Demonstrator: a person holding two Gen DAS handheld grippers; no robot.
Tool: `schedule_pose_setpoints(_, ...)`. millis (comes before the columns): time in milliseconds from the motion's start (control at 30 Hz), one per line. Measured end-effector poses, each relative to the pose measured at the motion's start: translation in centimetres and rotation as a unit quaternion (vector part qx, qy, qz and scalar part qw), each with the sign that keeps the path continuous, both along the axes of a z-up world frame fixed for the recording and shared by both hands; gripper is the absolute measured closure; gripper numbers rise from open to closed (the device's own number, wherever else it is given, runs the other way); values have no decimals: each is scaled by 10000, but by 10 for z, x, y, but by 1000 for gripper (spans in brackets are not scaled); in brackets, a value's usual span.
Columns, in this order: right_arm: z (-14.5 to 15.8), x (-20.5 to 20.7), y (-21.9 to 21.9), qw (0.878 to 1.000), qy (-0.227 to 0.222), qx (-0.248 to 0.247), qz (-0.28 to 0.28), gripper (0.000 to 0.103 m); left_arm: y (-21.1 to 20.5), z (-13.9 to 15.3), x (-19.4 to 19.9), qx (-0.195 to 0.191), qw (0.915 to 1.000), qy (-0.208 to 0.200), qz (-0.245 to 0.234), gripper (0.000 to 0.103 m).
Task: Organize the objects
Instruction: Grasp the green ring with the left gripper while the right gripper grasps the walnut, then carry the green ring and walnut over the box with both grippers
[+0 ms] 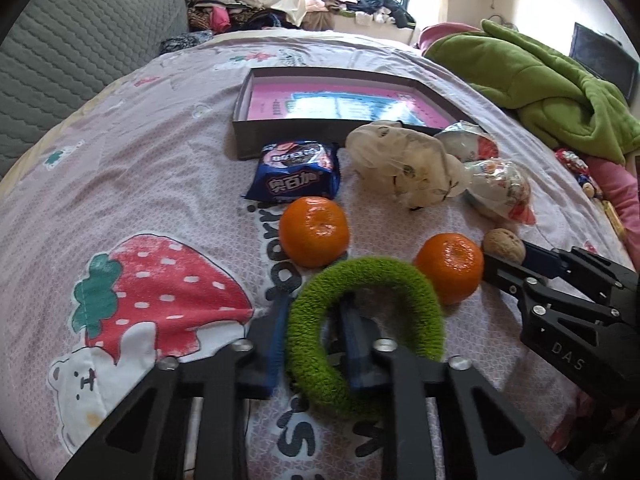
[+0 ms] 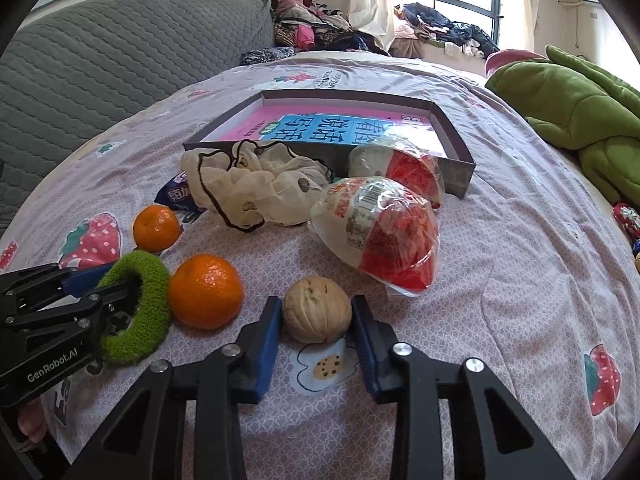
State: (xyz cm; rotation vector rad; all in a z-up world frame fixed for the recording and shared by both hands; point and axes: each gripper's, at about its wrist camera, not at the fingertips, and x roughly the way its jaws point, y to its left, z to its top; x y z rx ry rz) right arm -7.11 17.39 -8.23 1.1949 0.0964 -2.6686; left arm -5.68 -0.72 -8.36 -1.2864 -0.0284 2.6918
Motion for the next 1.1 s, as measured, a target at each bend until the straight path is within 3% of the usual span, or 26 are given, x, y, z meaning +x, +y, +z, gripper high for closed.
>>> schedule_pose_setpoints(233, 0, 5, 2, 10000, 14, -47, 28, 70, 1, 1, 2, -33, 10000, 46, 23, 90)
schedule_pose_setpoints(700, 7, 15, 9, 9996, -37, -258, 45, 70, 1, 7, 11, 31, 10000, 59, 73, 91)
schedule_pose_setpoints(1100, 25, 24, 14, 9991, 191, -382, 53, 70, 5, 31, 25, 107, 9995, 292, 91, 91)
